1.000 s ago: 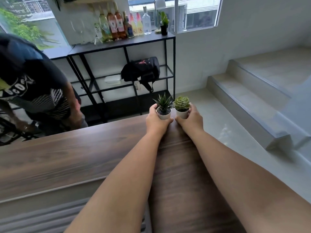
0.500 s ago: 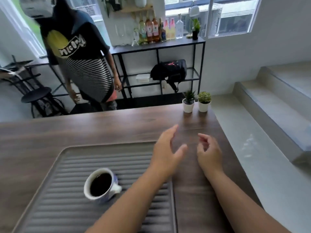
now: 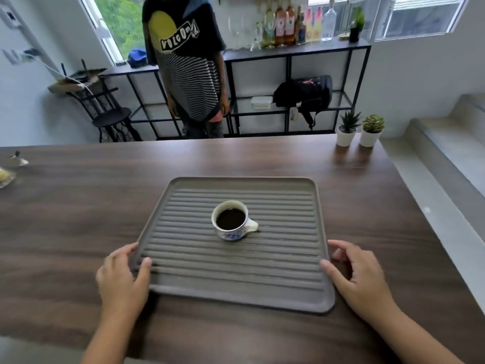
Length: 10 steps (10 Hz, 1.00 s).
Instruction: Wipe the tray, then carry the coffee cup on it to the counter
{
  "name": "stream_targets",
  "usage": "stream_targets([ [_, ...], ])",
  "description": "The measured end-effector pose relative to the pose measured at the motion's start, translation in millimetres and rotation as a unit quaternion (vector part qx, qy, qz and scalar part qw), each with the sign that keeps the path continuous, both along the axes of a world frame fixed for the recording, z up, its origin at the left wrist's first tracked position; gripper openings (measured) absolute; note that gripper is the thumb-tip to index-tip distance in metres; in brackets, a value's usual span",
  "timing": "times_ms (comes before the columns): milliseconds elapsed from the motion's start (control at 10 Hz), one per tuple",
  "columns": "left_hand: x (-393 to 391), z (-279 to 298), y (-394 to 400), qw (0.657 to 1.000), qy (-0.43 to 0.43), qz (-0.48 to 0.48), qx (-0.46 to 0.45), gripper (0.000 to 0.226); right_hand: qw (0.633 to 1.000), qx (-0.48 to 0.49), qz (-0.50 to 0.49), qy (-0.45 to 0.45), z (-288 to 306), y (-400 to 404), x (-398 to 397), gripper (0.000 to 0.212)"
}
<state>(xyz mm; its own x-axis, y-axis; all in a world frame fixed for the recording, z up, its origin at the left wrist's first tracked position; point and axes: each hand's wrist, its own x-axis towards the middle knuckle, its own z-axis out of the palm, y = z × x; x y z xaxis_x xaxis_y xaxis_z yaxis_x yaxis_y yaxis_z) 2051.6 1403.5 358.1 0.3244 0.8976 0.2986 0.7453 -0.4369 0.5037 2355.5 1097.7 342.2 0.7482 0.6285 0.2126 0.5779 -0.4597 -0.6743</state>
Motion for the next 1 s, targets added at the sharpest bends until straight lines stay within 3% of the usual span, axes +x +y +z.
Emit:
stream_targets([
  [100, -24, -9, 16, 0.995, 0.039, -0.015, -0.089, 0.092, 0.997, -0.079, 0.019, -0.008, 2, -9, -17, 0.092],
  [200, -38, -9, 17, 0.987, 0.034, -0.072, -0.137, 0.107, 0.993, -0.103, 0.048, 0.02, 8, -18, -34, 0.113],
  [500, -43, -11, 7, 0.982, 0.035, -0.127, -0.132, 0.118, 0.996, -0.089, -0.018, 0.005, 8, -20, -59, 0.11],
  [700, -30, -12, 1, 0.984, 0.037, -0.131, -0.113, 0.127, 0.996, -0.068, -0.048, -0.006, 6, -20, -64, 0.089],
  [900, -29, -17, -11, 0.989, 0.054, -0.12, -0.069, 0.117, 0.997, -0.053, -0.063, -0.014, 6, -22, -67, 0.087],
  [1000, -25, -28, -32, 0.977, 0.076, -0.197, 0.009, 0.102, 0.996, -0.006, -0.084, -0.007, 11, -22, -77, 0.081],
])
